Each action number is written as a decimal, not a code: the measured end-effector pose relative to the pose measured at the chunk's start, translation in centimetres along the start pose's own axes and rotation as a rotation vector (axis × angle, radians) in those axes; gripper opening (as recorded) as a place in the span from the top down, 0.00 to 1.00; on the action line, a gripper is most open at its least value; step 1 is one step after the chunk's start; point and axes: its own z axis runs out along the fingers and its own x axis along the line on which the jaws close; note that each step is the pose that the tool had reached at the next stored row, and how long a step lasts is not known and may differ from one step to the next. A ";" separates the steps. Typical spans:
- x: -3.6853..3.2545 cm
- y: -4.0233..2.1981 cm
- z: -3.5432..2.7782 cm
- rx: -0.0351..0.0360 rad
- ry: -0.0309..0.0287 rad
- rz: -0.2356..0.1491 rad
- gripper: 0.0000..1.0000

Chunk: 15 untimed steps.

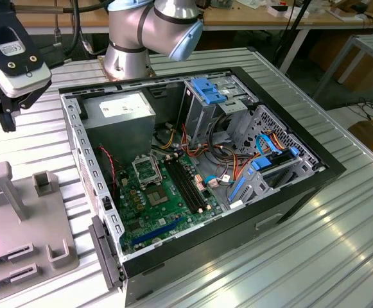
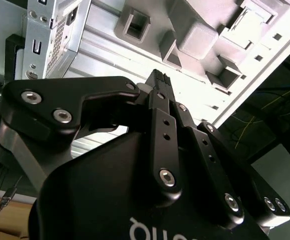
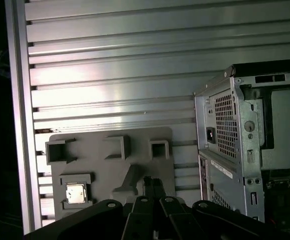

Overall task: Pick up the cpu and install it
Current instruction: 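Reach for the cpu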

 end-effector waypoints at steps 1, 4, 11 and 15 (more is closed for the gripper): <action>0.17 -0.12 0.03 0.0001 0.0010 0.000 0.87; 0.56 -0.50 0.08 0.0003 0.0028 0.000 0.87; 2.23 -1.36 0.27 0.0004 0.0029 0.000 0.87; 3.32 -1.71 0.38 -0.0001 -0.0012 0.000 0.87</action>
